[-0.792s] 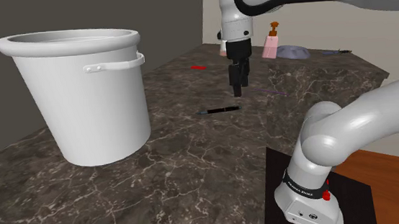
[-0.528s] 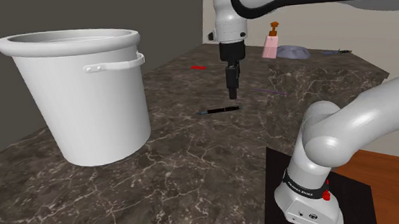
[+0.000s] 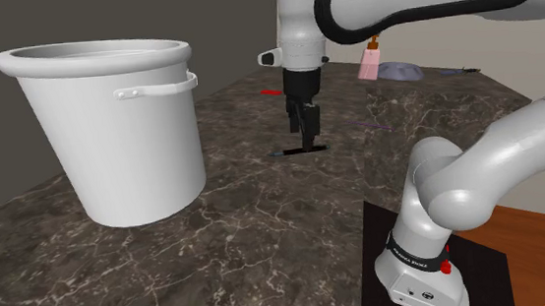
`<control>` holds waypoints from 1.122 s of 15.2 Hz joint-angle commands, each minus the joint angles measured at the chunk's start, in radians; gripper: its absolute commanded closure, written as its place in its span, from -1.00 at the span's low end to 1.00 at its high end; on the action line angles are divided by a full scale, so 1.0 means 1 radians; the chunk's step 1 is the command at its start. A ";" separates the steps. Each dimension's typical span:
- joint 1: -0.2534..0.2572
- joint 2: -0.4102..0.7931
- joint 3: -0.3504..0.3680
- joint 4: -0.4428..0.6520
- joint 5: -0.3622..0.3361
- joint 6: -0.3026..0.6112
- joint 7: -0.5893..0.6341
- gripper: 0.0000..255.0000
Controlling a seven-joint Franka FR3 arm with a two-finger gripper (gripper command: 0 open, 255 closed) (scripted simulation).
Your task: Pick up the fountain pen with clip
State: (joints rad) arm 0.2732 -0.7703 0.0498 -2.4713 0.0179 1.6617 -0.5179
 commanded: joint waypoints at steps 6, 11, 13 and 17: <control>0.004 -0.004 0.002 -0.075 0.002 0.074 -0.005 -1.00; 0.004 -0.005 0.001 -0.076 0.002 0.074 -0.005 1.00; 0.004 -0.006 0.002 -0.080 0.002 0.077 -0.004 1.00; 0.003 -0.003 0.002 -0.062 0.001 0.060 -0.005 1.00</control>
State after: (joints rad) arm 0.2790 -0.7808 0.0532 -2.5339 0.0252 1.7284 -0.5225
